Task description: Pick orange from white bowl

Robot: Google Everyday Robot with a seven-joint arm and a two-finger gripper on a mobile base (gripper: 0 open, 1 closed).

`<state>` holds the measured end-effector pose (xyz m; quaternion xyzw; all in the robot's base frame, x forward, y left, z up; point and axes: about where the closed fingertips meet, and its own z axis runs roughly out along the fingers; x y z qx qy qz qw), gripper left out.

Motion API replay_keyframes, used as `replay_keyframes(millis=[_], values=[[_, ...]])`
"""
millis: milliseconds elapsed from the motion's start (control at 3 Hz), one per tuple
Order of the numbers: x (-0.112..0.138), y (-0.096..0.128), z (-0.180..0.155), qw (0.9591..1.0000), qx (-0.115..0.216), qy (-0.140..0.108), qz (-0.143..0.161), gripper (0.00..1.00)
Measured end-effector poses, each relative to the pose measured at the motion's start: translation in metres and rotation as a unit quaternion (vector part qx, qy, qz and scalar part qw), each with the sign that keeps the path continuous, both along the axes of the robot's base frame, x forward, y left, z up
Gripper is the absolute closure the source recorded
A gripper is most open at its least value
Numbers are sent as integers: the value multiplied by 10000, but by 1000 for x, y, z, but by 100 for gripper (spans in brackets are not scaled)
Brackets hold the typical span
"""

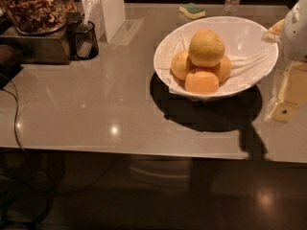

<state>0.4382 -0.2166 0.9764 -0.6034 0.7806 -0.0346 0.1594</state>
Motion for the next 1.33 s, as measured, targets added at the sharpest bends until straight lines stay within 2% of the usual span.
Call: replay_keyframes(millis=[333,667,1000,1333], values=[[8,5,7,9998,72,-126,97,0],[37,26,23,9977,370,-350,437,0],[79,58,24,9935,668,-314,861,0],[128,96,5,9888,855,-104,1222,0]])
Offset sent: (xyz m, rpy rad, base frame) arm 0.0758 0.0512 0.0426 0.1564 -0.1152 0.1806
